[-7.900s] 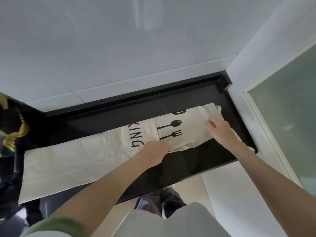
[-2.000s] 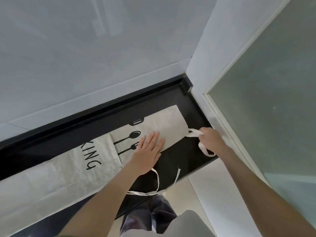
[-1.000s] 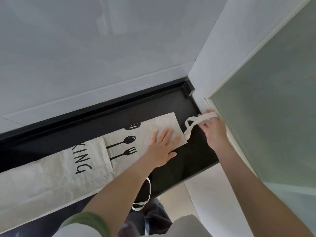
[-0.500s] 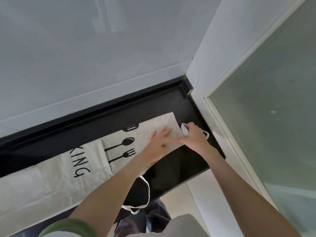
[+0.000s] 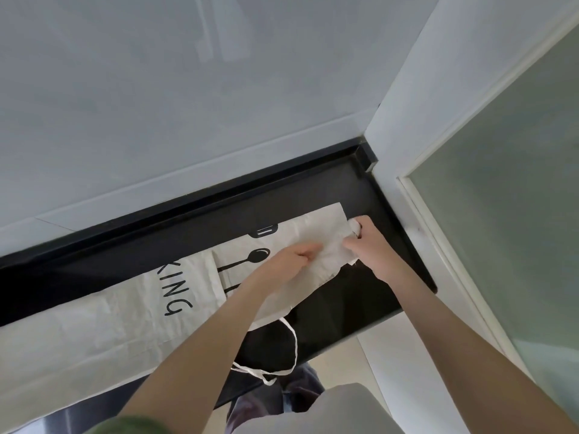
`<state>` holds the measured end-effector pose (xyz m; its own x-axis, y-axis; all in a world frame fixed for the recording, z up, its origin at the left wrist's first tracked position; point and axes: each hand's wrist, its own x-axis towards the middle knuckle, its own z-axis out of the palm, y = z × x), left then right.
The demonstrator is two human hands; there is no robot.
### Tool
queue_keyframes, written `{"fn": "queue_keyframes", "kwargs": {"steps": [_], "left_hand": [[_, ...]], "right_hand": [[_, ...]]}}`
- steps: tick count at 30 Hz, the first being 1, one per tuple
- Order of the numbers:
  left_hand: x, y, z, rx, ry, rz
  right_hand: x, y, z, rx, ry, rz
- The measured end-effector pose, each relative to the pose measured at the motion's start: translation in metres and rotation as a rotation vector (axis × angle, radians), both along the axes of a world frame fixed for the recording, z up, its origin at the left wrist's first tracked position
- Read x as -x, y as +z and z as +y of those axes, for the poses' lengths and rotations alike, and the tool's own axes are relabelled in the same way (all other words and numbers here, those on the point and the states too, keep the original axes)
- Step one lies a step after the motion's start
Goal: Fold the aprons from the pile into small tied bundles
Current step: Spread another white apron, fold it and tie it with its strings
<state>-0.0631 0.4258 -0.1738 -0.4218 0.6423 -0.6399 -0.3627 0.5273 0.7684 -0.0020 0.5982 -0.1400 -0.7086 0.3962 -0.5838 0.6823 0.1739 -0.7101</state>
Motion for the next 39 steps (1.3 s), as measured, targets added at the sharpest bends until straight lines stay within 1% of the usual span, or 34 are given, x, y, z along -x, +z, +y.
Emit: {"fn": "queue_keyframes", "kwargs": {"steps": [1, 2, 3, 4, 5, 7, 9, 10, 11, 12, 13, 15, 17, 19, 20, 21, 23, 24, 25, 26, 27, 29, 30, 32, 34, 36, 37, 39], "left_hand": [[0.000, 0.002, 0.005, 0.027, 0.014, -0.013], [0.000, 0.007, 0.008, 0.043, 0.073, -0.067], [-0.001, 0.011, 0.011, 0.039, 0.175, -0.161], [0.000, 0.014, 0.011, 0.022, 0.281, -0.262], [0.001, 0.014, 0.009, 0.008, 0.360, -0.340], [0.005, 0.011, 0.001, -0.048, 0.442, -0.435], [0.007, 0.009, -0.006, -0.065, 0.525, -0.474], [0.008, 0.009, -0.008, -0.014, 0.556, -0.419], [0.009, 0.009, -0.011, 0.089, 0.560, -0.305], [0.010, 0.006, -0.014, 0.213, 0.552, -0.174], [0.010, 0.001, -0.018, 0.313, 0.547, -0.086], [0.009, -0.007, -0.029, 0.408, 0.534, -0.052], [0.009, -0.007, -0.037, 0.419, 0.493, -0.042], [0.007, -0.002, -0.040, 0.415, 0.440, -0.028], [0.006, 0.000, -0.040, 0.421, 0.416, -0.021], [0.005, 0.001, -0.039, 0.437, 0.387, -0.013], [0.003, 0.005, -0.039, 0.506, 0.328, -0.030], [0.001, 0.007, -0.039, 0.541, 0.288, -0.014], [-0.001, 0.010, -0.039, 0.561, 0.241, 0.041], [-0.002, 0.009, -0.039, 0.570, 0.206, 0.129], [-0.002, 0.009, -0.039, 0.570, 0.190, 0.223], [-0.004, 0.011, -0.040, 0.555, 0.173, 0.326], [-0.004, 0.010, -0.041, 0.538, 0.165, 0.332], [-0.001, 0.010, -0.043, 0.502, 0.148, 0.336], [0.001, 0.012, -0.045, 0.482, 0.144, 0.335], [0.001, 0.009, -0.048, 0.469, 0.179, 0.297], [0.001, 0.011, -0.051, 0.461, 0.199, 0.288], [0.000, 0.012, -0.055, 0.402, 0.275, 0.304]], "right_hand": [[0.000, 0.002, -0.001, -0.051, 0.072, 0.026], [-0.001, 0.003, -0.003, -0.119, 0.159, 0.051], [-0.001, 0.004, -0.008, -0.170, 0.231, 0.071], [-0.002, 0.005, -0.014, -0.173, 0.288, 0.085], [-0.003, 0.004, -0.020, -0.126, 0.333, 0.085], [-0.005, 0.007, -0.036, 0.040, 0.425, 0.056], [-0.006, 0.016, -0.050, 0.151, 0.496, 0.029], [-0.005, 0.020, -0.055, 0.187, 0.496, 0.033], [-0.005, 0.019, -0.058, 0.210, 0.481, 0.051], [-0.005, 0.019, -0.060, 0.202, 0.469, 0.073], [-0.005, 0.017, -0.061, 0.167, 0.451, 0.092], [-0.006, 0.012, -0.061, 0.067, 0.372, 0.150], [-0.005, 0.008, -0.058, -0.042, 0.238, 0.224], [-0.003, 0.002, -0.054, -0.152, 0.137, 0.236], [-0.002, -0.003, -0.052, -0.220, 0.135, 0.199], [-0.002, -0.009, -0.049, -0.304, 0.180, 0.126], [-0.006, -0.020, -0.048, -0.460, 0.368, -0.041], [-0.008, -0.023, -0.047, -0.494, 0.425, -0.097], [-0.010, -0.026, -0.047, -0.500, 0.427, -0.117], [-0.012, -0.029, -0.047, -0.491, 0.385, -0.106], [-0.013, -0.031, -0.047, -0.470, 0.313, -0.077], [-0.013, -0.030, -0.049, -0.373, 0.153, -0.029], [-0.013, -0.029, -0.049, -0.319, 0.105, -0.040], [-0.011, -0.026, -0.053, -0.262, 0.126, -0.113], [-0.012, -0.021, -0.058, -0.208, 0.122, -0.126], [-0.010, -0.011, -0.064, -0.240, 0.081, -0.044], [-0.008, -0.005, -0.069, -0.269, 0.072, 0.020], [-0.006, 0.007, -0.079, -0.255, 0.073, 0.173]]}}
